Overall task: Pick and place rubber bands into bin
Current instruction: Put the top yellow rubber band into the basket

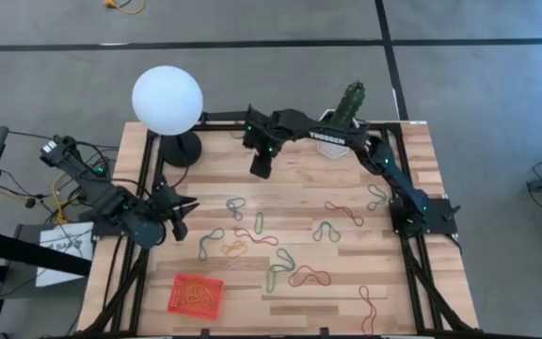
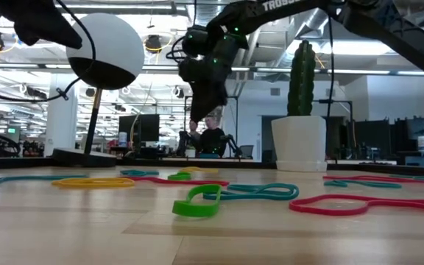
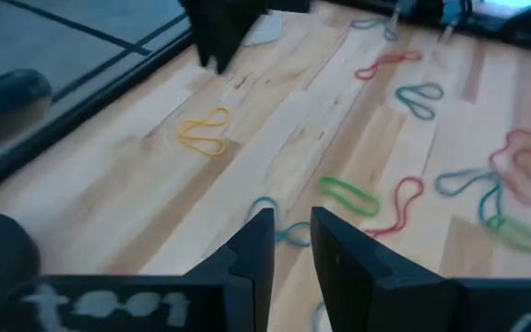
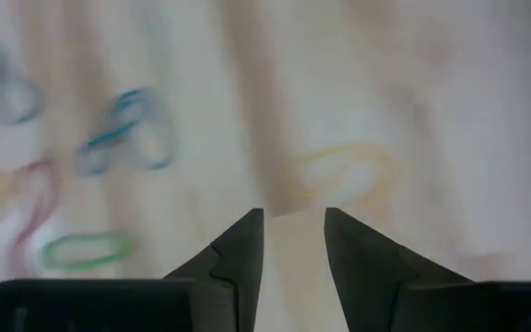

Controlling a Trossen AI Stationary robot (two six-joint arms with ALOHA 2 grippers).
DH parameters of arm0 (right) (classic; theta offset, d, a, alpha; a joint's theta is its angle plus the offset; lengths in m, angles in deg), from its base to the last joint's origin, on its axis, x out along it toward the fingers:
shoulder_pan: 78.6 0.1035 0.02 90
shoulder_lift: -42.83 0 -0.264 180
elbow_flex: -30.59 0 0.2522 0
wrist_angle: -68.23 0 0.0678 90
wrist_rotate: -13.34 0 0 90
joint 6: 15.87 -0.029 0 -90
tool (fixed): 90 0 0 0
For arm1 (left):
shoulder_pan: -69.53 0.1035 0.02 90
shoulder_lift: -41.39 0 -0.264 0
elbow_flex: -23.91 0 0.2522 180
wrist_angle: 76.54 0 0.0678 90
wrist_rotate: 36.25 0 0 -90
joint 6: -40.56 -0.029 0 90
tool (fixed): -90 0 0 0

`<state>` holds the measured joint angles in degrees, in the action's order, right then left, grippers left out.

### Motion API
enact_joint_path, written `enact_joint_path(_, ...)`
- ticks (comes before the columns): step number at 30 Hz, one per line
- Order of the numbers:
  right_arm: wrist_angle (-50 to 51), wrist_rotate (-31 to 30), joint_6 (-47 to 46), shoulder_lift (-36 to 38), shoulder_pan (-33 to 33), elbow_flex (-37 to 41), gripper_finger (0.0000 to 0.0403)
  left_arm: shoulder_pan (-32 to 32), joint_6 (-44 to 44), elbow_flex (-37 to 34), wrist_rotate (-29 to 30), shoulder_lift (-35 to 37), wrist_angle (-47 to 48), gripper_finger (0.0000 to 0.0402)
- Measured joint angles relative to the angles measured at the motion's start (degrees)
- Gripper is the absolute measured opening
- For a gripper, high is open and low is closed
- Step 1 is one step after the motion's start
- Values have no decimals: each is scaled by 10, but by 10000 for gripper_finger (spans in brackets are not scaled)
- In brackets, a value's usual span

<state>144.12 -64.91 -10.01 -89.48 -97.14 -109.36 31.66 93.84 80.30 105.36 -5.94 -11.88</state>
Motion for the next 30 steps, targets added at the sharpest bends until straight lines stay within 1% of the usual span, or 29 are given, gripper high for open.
enact_joint_path(2,14,1,-1,0,15,0,111,16,8,0,-15,-11,-14,65)
enact_joint_path(4,23,0,2,9,26,1,113,40,19,0,-42,-33,-30,65)
enact_joint_path(7,17,-1,6,48,40,1,113,78,26,0,-75,-79,-59,65)
enact_joint_path(10,21,-2,26,99,48,-1,113,107,9,0,-79,-125,-120,65)
enact_joint_path(14,34,-2,59,166,55,0,113,146,-30,0,-69,-184,-223,65)
enact_joint_path(19,59,-1,58,253,48,-1,113,210,-50,0,-71,-264,-329,65)
enact_joint_path(22,73,0,61,284,50,0,113,251,-62,0,-86,-317,-404,65)
enact_joint_path(26,97,4,62,313,56,0,113,295,-126,0,-84,-390,-528,65)
enact_joint_path(27,105,3,62,318,55,0,113,307,-136,0,-90,-408,-562,65)
enact_joint_path(30,114,3,62,324,56,0,113,347,-146,0,-142,-455,-636,65)
